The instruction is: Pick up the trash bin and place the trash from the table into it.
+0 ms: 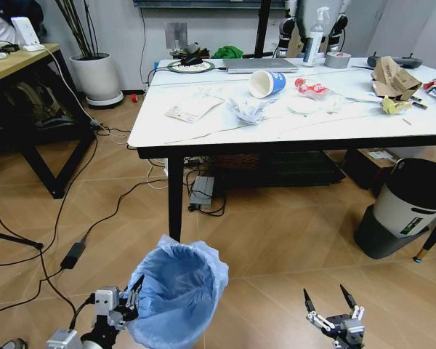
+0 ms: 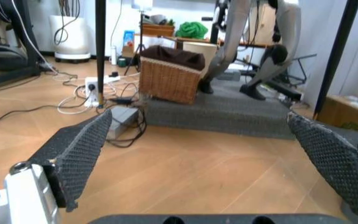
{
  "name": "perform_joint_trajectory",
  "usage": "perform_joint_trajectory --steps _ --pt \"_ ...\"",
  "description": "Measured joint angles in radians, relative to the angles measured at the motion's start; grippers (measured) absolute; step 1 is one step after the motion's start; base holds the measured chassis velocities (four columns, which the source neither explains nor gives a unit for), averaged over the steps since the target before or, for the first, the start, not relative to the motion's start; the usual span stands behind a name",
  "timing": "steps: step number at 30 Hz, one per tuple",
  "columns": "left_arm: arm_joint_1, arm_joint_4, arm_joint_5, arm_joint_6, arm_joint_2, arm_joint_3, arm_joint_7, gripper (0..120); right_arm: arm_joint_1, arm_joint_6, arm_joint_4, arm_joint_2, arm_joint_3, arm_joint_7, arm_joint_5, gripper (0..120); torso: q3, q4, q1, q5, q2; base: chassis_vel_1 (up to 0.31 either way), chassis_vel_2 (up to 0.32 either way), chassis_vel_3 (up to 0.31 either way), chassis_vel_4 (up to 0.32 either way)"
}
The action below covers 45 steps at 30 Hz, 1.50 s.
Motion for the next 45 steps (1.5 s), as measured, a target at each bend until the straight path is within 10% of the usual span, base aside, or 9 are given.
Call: perform_joint_trajectory --steps 17,45 --pt "0.073 -0.059 -0.074 0.002 0.042 -0.007 -0.002 0 -0.046 -0.030 0.131 -0.114 0.089 -0.002 0.108 100 0.001 0.0000 0.001 0.0001 0.002 0.000 0.000 0.000 0.000" --pt "0.047 -0.075 -0.156 0.030 0.020 -0.002 0.003 0 -0.001 -0.086 0.147 -0.107 0.092 0.018 0.124 100 0.085 0.0002 0.037 0.0000 0.123 0.000 0.000 0.000 0.000"
